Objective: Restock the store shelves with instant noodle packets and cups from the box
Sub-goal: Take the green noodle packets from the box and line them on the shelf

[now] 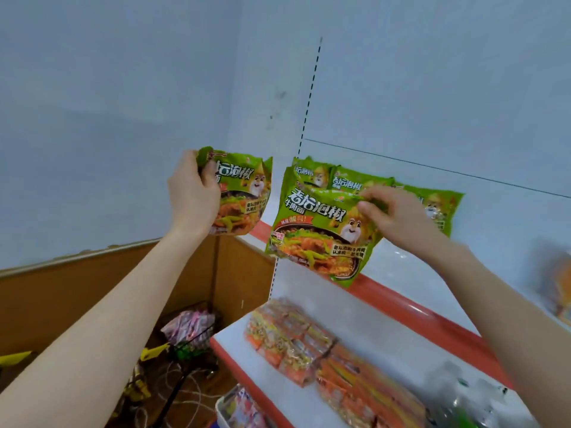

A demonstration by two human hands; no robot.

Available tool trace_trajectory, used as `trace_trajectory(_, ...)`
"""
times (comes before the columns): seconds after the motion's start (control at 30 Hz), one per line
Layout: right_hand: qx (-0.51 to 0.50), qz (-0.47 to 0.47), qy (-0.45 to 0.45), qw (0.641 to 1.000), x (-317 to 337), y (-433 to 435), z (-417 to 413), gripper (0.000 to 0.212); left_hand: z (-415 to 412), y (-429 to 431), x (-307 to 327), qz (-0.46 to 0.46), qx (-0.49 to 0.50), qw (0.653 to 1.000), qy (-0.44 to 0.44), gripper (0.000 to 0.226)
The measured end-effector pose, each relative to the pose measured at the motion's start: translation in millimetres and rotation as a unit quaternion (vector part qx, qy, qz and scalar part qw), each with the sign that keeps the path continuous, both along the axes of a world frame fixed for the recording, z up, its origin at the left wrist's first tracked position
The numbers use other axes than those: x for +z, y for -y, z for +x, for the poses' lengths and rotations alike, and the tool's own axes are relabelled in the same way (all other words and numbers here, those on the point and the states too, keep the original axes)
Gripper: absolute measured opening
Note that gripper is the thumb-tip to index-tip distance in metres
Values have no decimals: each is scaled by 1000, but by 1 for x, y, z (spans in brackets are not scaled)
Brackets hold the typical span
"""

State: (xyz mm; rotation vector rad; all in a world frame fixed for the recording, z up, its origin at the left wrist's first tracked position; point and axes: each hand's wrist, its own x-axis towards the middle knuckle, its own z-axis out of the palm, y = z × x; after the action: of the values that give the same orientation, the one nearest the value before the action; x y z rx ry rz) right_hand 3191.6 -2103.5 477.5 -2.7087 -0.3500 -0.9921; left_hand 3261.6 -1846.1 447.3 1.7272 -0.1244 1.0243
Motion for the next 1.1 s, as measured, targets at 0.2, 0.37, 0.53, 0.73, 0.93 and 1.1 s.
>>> trace_trajectory(0.2, -91, 13, 12, 996, 39, 82, 21, 17, 30, 55, 21, 0, -20, 999, 31, 21)
trace_trajectory(0.37, -155, 10, -16, 988, 39, 141, 47, 21, 48, 94, 29, -4, -30, 999, 39, 24)
trace_trajectory(0.53, -175, 15, -35, 984, 40, 171, 82, 23, 63, 112, 24, -10, -27, 999, 45, 22)
trace_trajectory(0.73, -209, -8, -79, 975, 37, 189, 108, 25, 76, 118, 21, 2, -17, 999, 41, 21)
trace_trajectory(0.93, -288, 9, -113, 951, 25, 215, 104, 27, 92, 132, 23, -1, -63, 997, 33, 20)
trace_trajectory(1.1, -346, 20, -112, 931, 21, 225, 106, 27, 98, 138, 24, 13, -75, 996, 36, 18)
